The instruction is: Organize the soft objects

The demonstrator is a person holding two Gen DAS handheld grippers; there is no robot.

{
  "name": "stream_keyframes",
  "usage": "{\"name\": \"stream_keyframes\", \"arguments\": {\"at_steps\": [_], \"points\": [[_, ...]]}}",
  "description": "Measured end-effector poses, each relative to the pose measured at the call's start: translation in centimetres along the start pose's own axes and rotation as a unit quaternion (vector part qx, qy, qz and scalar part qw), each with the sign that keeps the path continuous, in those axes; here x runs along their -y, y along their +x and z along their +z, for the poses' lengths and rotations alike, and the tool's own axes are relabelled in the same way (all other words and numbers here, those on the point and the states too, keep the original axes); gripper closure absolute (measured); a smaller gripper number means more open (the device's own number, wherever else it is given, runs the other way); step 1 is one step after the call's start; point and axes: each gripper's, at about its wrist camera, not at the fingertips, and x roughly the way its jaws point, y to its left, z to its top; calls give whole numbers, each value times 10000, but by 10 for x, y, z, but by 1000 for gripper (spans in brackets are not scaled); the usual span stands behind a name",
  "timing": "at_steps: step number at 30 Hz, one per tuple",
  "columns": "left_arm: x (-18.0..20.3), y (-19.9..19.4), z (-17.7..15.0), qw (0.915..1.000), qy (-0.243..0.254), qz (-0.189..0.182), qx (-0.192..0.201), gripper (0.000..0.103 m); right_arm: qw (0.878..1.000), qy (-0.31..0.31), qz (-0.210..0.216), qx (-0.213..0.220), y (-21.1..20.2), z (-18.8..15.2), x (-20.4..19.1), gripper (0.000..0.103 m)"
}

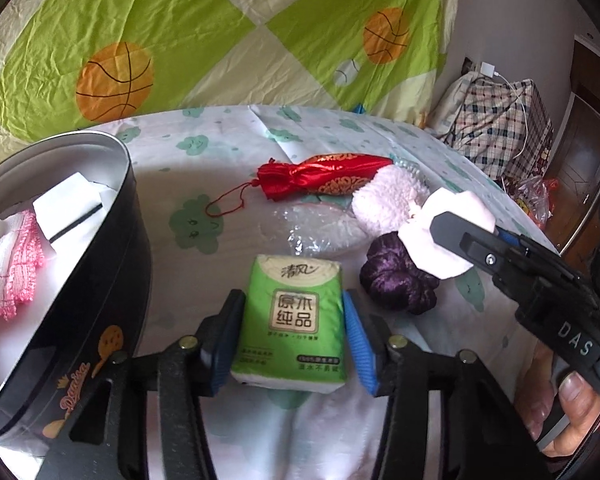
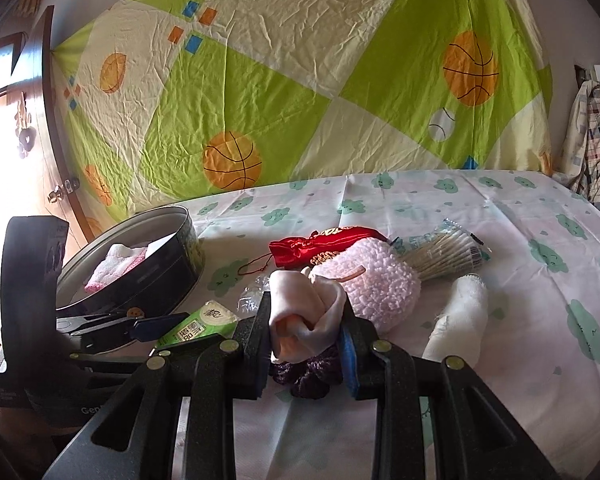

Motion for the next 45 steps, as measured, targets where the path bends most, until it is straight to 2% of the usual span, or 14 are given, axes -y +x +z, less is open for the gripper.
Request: {"name": "stream_keyframes", "arguments": {"at_steps": [8,23,45], "points": [[-14,-14,0,9984,-325,-12,470,54,9997,-78,23,248,-9,-2,-2,72],[-13,-40,-6,9902,-324,467,1276,54,9980,-155,124,602,-21,-4,-4,72],[-7,-60,-15,9784,-177,814,1891,54,9954,-261,209,893,-31,-7,-6,72]]}}
